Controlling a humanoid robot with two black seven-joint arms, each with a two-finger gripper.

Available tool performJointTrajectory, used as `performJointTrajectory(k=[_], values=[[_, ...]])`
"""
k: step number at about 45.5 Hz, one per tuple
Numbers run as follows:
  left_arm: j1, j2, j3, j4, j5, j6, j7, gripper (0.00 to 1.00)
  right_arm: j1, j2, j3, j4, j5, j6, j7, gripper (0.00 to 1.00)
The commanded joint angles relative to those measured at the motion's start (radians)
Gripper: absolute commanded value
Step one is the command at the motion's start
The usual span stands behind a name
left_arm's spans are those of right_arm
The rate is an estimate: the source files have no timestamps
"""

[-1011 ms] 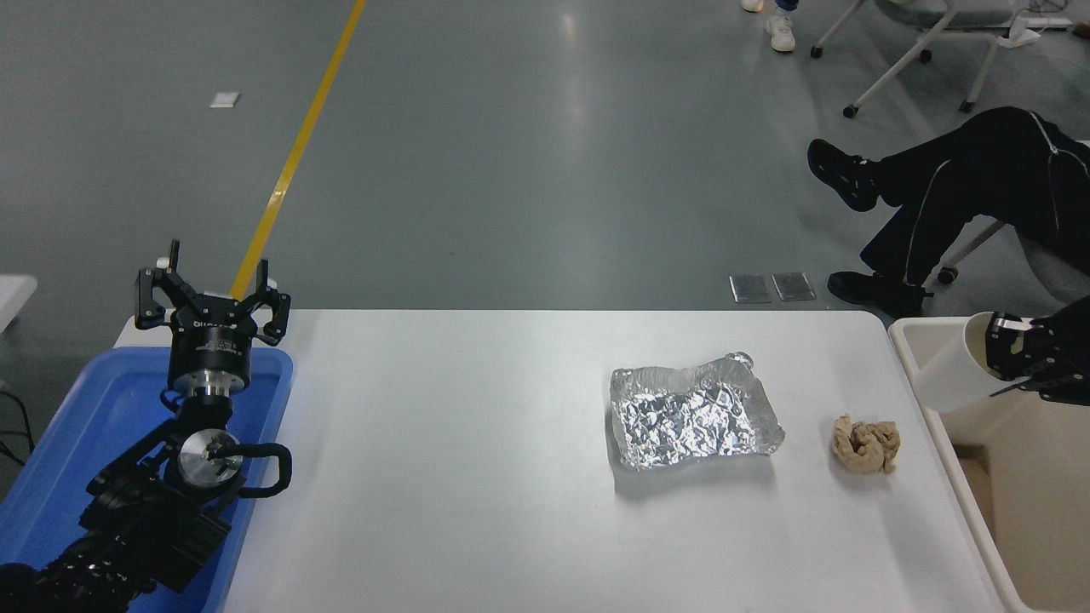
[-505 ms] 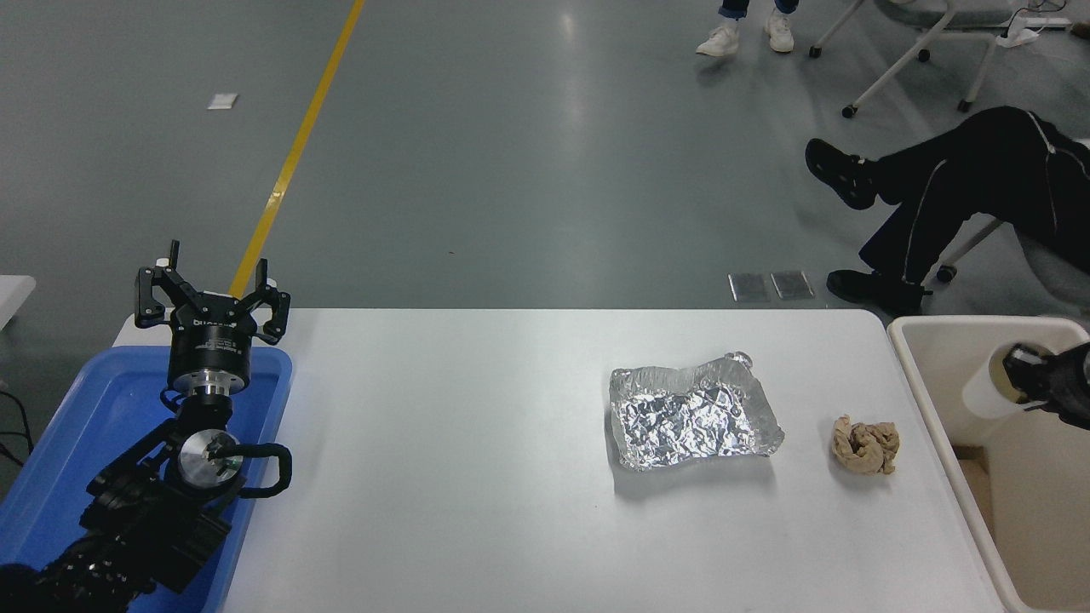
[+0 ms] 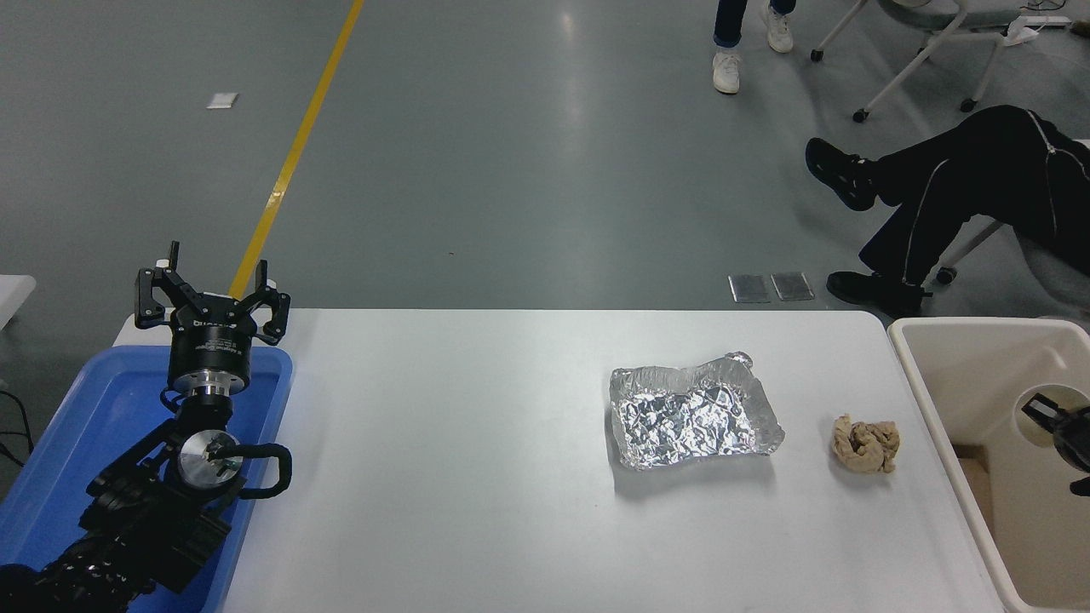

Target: Pick up paper cup place in dustbin

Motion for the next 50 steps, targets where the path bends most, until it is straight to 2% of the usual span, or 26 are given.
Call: performJointTrajectory(k=[1, 16, 24, 33, 39, 50], values=[[0.000, 0.000, 0.000, 0.000, 0.000, 0.000, 0.000, 0.99, 0.001, 0.007, 0.010, 0.029, 0.035, -0.006, 0.001, 1.00], [0.000, 0.000, 0.000, 0.000, 0.000, 0.000, 0.000, 0.99, 0.208, -0.130, 0.004, 0.304, 0.032, -0.003, 0.001, 1.00], [-0.001, 0.000, 0.000, -0.001, 0.000, 0.000, 0.000, 0.99, 0.433, -0.147, -0.151, 0.486, 0.032, -0.003, 0.003, 1.00], [-0.001, -0.002, 0.000, -0.001, 0.000, 0.000, 0.000, 0.99, 0.666, -0.148, -0.188, 0.746, 0.038, 0.007, 0.006, 1.00], [-0.001, -0.002, 0.000, -0.001, 0.000, 0.000, 0.000, 0.99, 0.793, -0.141, -0.207, 0.890, 0.041, 0.076, 0.006, 1.00], [0.000, -0.002, 0.000, -0.001, 0.000, 0.000, 0.000, 0.99, 1.172, -0.141, -0.407, 1.200, 0.043, 0.293, 0.012, 1.00]])
